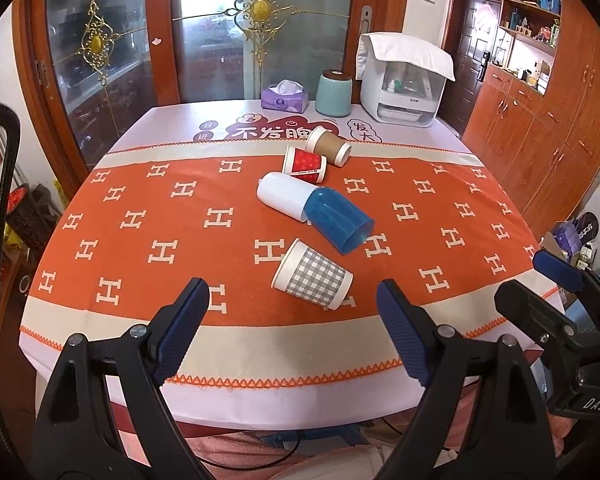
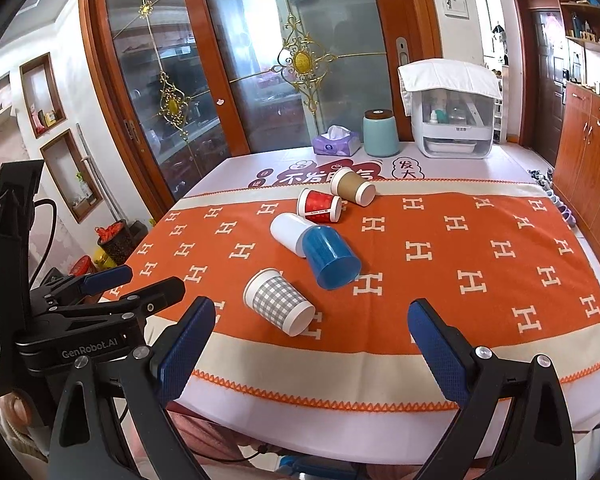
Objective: Flip cup upside down
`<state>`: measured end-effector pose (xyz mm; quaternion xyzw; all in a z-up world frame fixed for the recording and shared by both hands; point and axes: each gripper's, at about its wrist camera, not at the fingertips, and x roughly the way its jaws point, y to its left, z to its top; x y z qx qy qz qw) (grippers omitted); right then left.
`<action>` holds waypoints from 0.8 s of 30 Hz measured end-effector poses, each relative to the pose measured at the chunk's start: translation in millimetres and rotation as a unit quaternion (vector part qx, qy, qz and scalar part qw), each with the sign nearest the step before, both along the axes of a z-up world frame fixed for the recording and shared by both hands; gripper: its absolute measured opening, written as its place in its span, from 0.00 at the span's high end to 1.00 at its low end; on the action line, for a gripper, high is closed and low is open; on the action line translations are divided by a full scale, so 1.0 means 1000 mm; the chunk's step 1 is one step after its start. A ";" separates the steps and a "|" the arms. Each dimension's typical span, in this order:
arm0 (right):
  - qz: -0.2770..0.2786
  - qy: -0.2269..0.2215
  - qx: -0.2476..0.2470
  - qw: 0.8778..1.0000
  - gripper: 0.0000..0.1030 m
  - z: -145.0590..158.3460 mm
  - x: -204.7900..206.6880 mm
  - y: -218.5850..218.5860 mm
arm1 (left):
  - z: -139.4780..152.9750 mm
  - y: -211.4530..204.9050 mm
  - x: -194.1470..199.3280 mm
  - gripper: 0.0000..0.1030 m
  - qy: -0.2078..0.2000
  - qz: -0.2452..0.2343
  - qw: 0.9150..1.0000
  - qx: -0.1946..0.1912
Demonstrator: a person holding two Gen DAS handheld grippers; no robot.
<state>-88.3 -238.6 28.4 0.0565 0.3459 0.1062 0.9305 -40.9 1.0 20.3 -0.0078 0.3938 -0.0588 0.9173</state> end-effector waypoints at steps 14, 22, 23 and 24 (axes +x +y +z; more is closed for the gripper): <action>0.000 0.009 0.003 1.000 0.04 -0.004 0.007 -0.002 | -0.003 -0.007 0.007 0.18 0.000 -0.006 1.000 0.010; -0.001 0.010 0.003 1.000 0.04 -0.005 0.008 -0.003 | -0.003 -0.008 0.008 0.18 0.001 -0.008 1.000 0.013; 0.000 0.010 0.004 1.000 0.04 -0.005 0.008 -0.003 | -0.003 -0.008 0.008 0.18 0.001 -0.008 1.000 0.013; 0.000 0.010 0.004 1.000 0.04 -0.005 0.008 -0.003 | -0.003 -0.008 0.008 0.18 0.001 -0.008 1.000 0.013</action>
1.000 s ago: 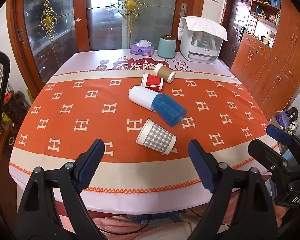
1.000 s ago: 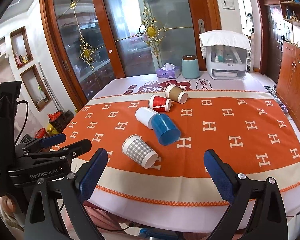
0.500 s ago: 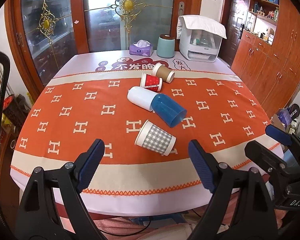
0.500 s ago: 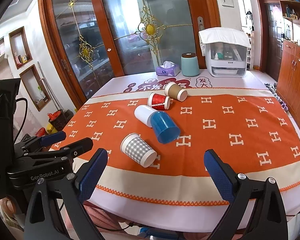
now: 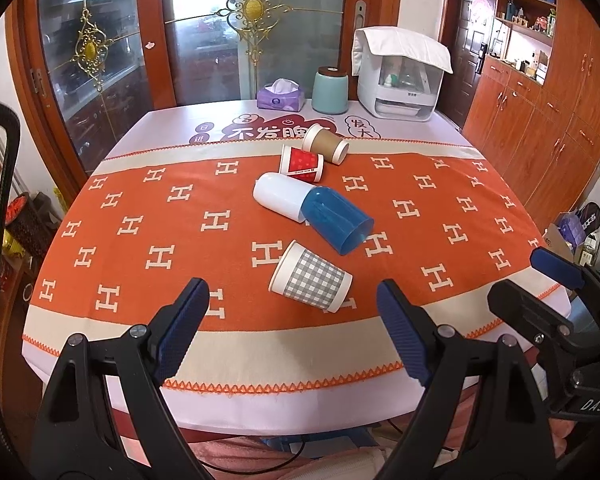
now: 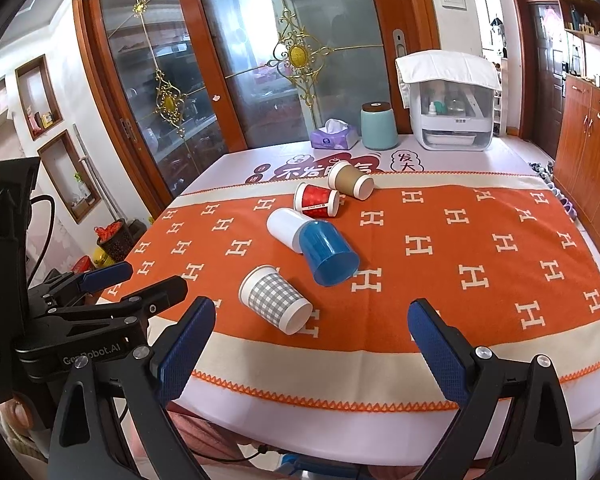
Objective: Flip cup upside down
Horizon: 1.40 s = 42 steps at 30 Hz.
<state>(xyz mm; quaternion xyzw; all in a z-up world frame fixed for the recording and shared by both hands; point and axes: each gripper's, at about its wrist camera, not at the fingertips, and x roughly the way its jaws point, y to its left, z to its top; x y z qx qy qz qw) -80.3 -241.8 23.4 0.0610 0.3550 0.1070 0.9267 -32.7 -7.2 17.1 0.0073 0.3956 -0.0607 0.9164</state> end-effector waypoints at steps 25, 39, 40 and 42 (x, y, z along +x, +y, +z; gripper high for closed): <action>-0.007 0.034 0.000 0.999 0.04 -0.022 0.020 0.002 | -0.021 -0.003 0.030 0.18 0.022 -0.053 0.998 0.020; -0.044 0.100 0.003 0.994 0.04 -0.078 0.071 -0.012 | -0.055 -0.037 0.073 0.18 0.018 -0.235 0.962 0.139; -0.046 0.105 0.004 0.993 0.04 -0.084 0.075 -0.013 | -0.060 -0.042 0.074 0.18 0.019 -0.252 0.955 0.153; -0.050 0.115 0.006 0.992 0.05 -0.093 0.081 -0.014 | -0.068 -0.053 0.076 0.18 0.020 -0.275 0.946 0.173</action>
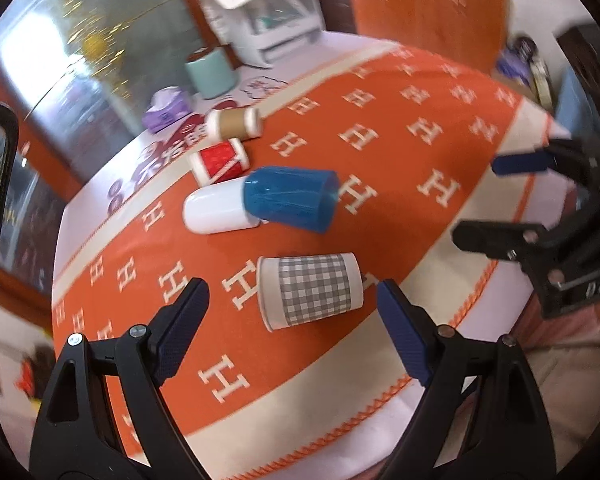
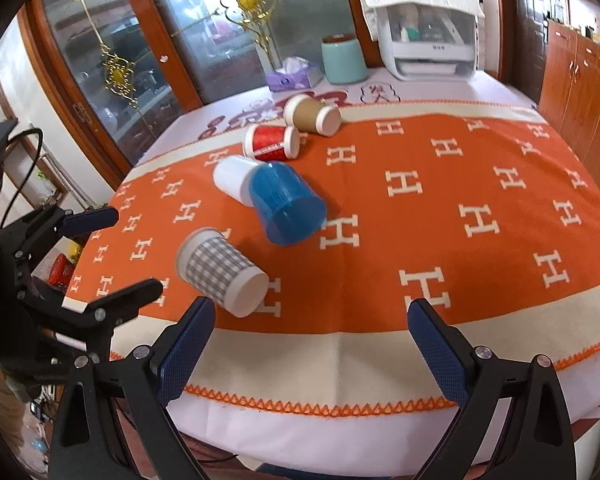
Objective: Flip cup upside down
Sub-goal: 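Move the left gripper to the checked paper cup and close on it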
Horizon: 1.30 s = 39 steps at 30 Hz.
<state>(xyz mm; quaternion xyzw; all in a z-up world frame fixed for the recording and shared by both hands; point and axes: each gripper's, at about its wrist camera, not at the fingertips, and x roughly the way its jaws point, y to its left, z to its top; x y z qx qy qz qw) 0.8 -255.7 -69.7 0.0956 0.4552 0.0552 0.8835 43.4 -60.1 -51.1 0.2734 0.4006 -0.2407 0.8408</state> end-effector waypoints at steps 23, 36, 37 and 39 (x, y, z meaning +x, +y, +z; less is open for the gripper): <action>-0.026 0.065 0.029 0.997 0.05 -0.063 0.026 -0.027 | -0.113 -0.058 0.034 0.18 0.016 -0.236 0.933 0.271; -0.044 0.072 0.046 0.995 0.06 -0.070 0.031 -0.049 | -0.134 -0.080 0.054 0.32 0.079 -0.246 0.919 0.297; -0.046 0.071 0.049 0.995 0.06 -0.070 0.030 -0.051 | -0.132 -0.081 0.055 0.34 0.085 -0.241 0.921 0.296; -0.050 0.071 0.055 0.995 0.06 -0.070 0.031 -0.056 | -0.129 -0.084 0.057 0.36 0.097 -0.228 0.923 0.293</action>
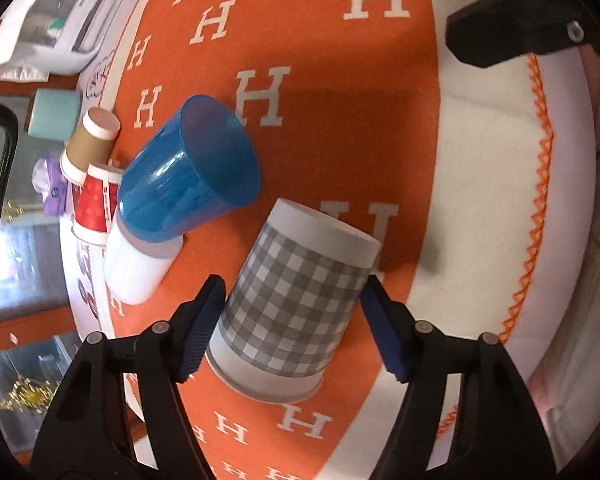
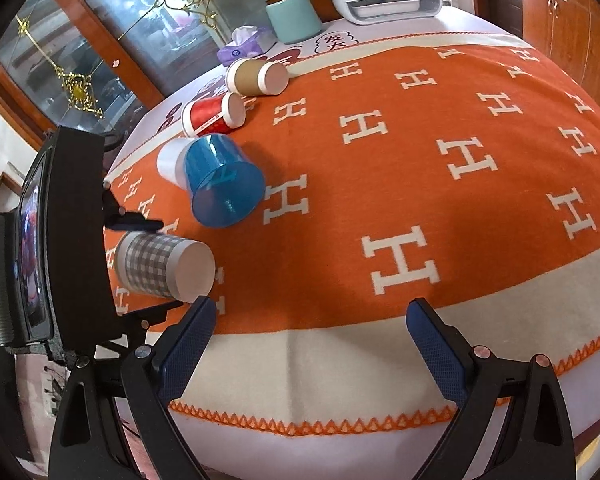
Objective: Flip cup upside down
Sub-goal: 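Move the left gripper to the checked paper cup and close on it, then lift the checked cup with the left gripper and stand it upright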
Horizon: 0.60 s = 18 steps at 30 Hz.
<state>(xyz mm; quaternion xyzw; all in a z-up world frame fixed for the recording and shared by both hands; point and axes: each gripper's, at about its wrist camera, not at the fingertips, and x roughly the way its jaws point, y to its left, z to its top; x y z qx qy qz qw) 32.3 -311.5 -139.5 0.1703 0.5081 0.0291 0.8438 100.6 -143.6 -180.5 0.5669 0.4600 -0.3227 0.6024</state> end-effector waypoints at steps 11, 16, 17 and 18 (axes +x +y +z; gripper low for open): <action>-0.013 -0.008 0.023 1.000 0.06 0.005 -0.002 -0.015 | 0.030 -0.005 0.047 0.38 0.128 0.228 0.965 -0.036; -0.020 -0.006 0.033 0.999 0.06 0.004 -0.005 -0.021 | 0.027 0.003 0.067 0.38 0.202 0.349 0.913 -0.068; -0.021 -0.005 0.036 0.999 0.06 0.003 -0.005 -0.023 | 0.024 0.005 0.070 0.38 0.212 0.372 0.901 -0.075; -0.023 -0.005 0.037 0.999 0.06 0.003 -0.005 -0.025 | 0.022 0.007 0.074 0.38 0.217 0.390 0.891 -0.080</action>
